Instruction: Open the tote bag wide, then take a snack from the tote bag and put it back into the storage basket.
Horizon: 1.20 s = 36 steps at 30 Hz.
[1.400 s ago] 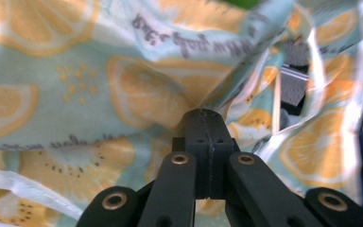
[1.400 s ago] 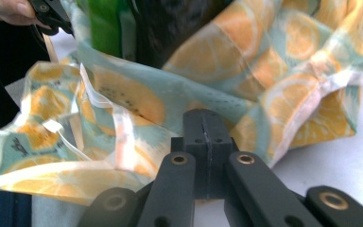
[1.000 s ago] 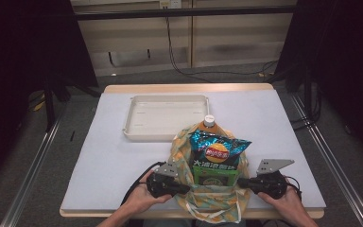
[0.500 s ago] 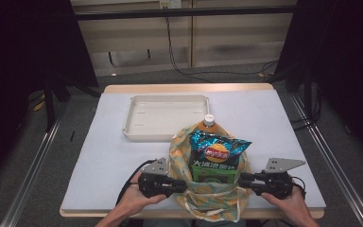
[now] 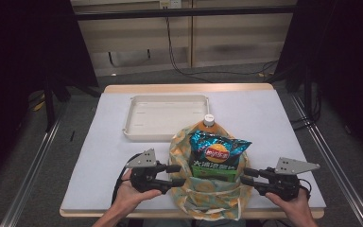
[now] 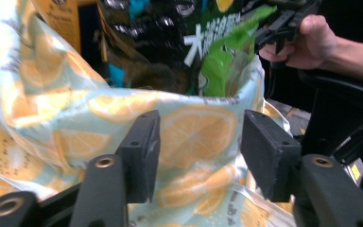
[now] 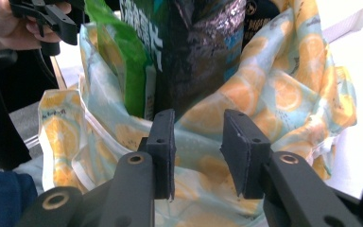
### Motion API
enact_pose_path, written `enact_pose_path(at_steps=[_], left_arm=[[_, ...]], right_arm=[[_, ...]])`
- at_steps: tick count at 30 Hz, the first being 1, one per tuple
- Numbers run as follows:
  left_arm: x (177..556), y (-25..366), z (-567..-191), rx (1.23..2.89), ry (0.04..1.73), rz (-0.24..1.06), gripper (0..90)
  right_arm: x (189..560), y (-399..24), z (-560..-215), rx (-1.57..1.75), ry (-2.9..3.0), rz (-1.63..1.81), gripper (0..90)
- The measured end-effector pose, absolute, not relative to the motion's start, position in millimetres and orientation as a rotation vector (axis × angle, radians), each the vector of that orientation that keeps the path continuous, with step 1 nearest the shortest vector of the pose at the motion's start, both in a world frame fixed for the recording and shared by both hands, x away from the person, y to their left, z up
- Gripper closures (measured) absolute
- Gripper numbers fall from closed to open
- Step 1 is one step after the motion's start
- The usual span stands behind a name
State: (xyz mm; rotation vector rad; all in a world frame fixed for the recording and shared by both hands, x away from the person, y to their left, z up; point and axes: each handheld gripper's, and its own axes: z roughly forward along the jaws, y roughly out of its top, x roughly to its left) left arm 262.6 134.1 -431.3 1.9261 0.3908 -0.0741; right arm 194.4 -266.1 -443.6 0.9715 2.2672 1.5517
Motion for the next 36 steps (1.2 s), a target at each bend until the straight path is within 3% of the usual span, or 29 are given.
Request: enact_pose_path(at_steps=[7,10,12,15,19,27,36], left_arm=[[265.0,136.5,-419.6,1.865,0.403,-0.038,24.7],[264.1,135.3,-417.6,1.857,0.392,-0.047,28.3],[263.1,132.5,-415.8,1.857,0.35,-0.033,38.3],[260.1,118.9,-410.9,1.882,0.302,-0.012,43.2],[265.0,105.7,-410.8,1.871,0.325,-0.04,47.6],[262.5,93.7,-401.7,1.85,0.308,-0.005,66.6],[268.2,82.2,-412.1,1.94,0.253,-0.026,62.2]], right_arm=[[191.5,-269.0,-442.3,1.03,2.222,1.551,61.6],[189.3,-271.0,-441.8,1.047,2.204,1.552,61.3],[187.4,-272.4,-441.5,1.051,2.192,1.546,61.3],[186.0,-271.8,-440.3,1.041,2.191,1.538,60.7],[185.8,-269.5,-441.0,1.025,2.208,1.54,59.6],[184.8,-267.5,-441.1,1.005,2.225,1.527,58.0],[186.2,-267.8,-441.7,1.001,2.227,1.528,56.8]])
